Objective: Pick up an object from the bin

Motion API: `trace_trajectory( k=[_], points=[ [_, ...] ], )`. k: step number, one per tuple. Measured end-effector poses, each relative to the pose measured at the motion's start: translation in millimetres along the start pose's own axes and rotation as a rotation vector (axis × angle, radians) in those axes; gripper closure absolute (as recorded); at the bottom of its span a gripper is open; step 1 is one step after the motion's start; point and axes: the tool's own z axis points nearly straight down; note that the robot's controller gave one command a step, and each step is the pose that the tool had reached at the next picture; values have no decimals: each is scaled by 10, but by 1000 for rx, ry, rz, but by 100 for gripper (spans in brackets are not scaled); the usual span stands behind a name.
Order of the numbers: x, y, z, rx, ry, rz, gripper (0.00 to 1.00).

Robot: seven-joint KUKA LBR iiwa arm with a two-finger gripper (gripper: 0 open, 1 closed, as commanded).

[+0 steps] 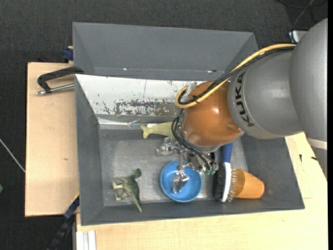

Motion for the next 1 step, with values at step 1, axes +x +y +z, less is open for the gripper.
trace_trajectory(
  k=[1],
  points=[
    [-54,-175,-300,2,1,16,0]
  ],
)
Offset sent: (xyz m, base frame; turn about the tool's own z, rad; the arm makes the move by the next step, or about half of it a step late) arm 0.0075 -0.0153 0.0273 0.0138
